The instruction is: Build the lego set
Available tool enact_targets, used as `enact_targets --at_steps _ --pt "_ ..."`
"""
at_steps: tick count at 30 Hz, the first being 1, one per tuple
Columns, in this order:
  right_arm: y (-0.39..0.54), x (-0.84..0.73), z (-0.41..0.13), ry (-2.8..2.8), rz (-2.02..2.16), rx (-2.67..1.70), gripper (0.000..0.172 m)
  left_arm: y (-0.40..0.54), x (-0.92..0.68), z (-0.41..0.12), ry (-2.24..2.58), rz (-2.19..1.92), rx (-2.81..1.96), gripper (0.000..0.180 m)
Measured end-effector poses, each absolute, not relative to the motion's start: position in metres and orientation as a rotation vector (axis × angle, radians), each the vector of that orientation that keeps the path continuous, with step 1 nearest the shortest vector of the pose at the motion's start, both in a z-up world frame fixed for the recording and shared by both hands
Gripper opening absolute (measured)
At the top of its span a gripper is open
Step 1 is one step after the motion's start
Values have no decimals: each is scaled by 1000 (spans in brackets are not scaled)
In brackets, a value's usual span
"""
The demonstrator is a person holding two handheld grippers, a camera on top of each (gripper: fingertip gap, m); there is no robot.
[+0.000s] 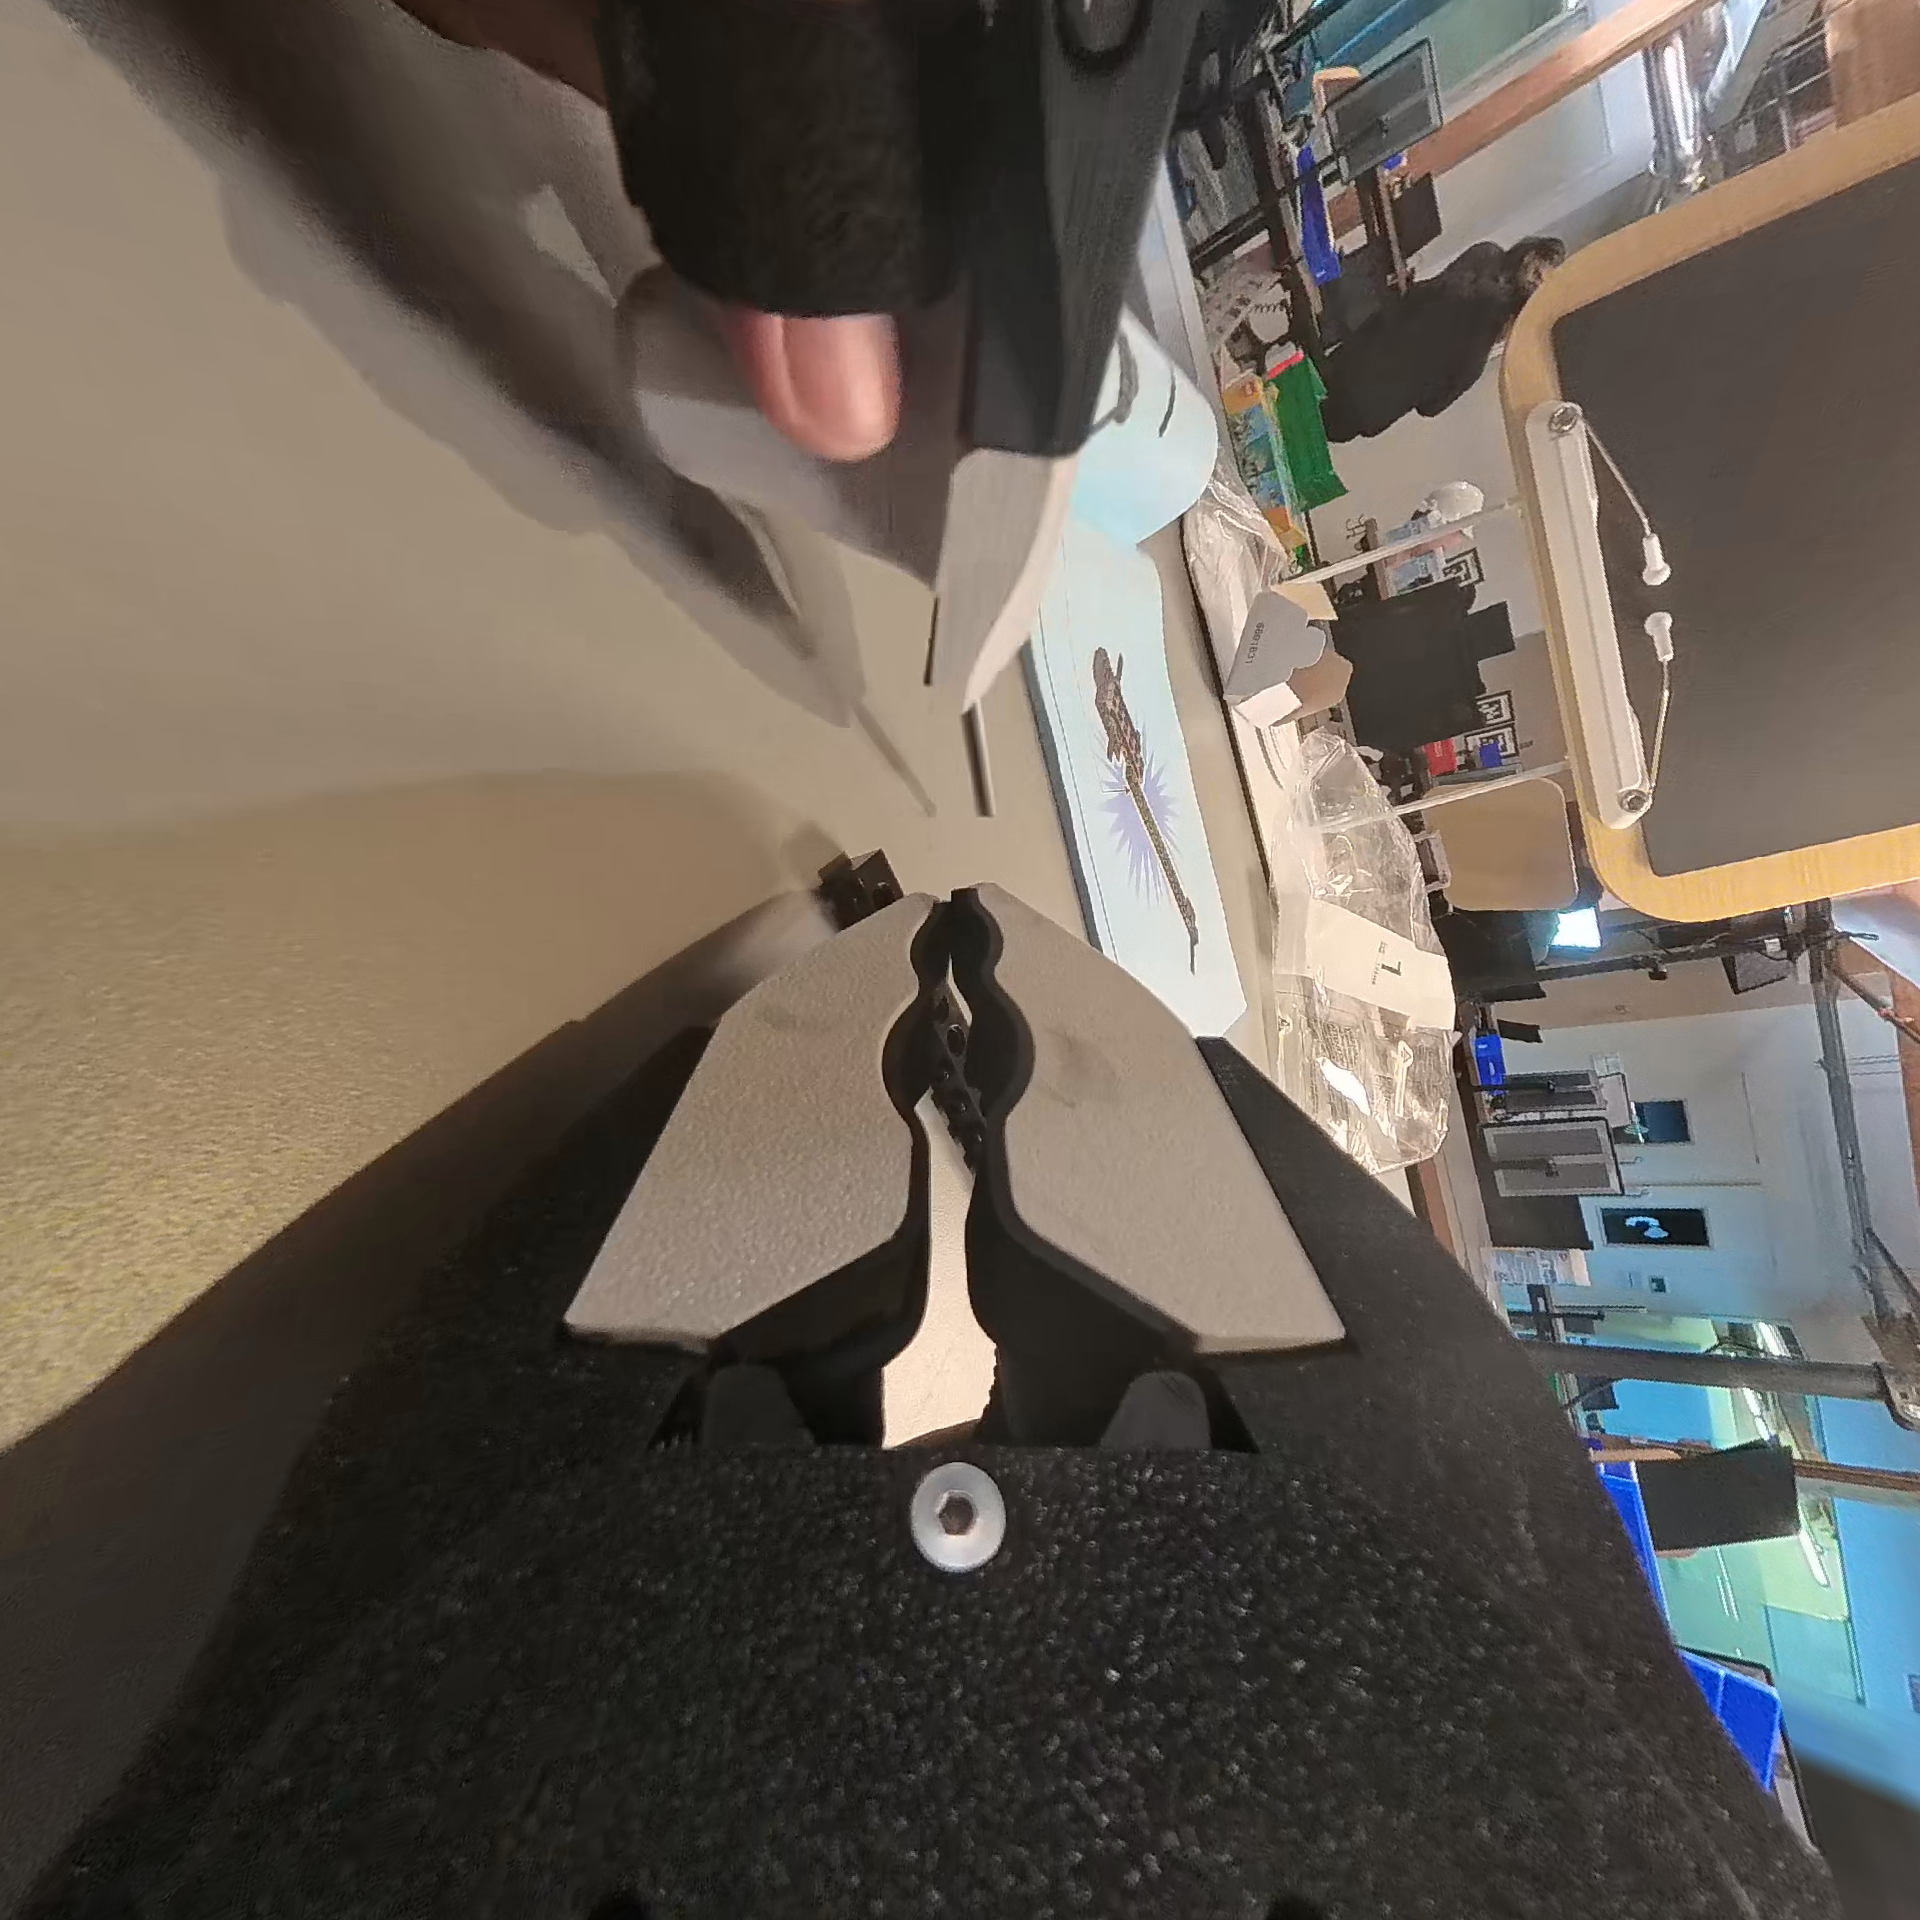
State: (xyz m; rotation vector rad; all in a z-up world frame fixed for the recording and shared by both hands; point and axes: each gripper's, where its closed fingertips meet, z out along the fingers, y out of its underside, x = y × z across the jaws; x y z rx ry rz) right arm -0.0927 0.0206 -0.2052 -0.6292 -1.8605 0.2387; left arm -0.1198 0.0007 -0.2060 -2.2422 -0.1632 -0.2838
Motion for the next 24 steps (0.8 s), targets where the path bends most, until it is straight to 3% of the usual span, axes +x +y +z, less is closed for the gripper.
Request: enact_targets --at_steps 9,16,24 --pt "22 -92 -206 -1869 247 -655 0 0 -114 -207 -102 -320 -2249 22" --pt "9 -57 -201 -1992 523 -692 3 1 -118 -196 -176 -494 -2156 22" --pt "43 55 -137 -2074 942 -864 2 4 -122 -193 -235 -586 -2108 22"
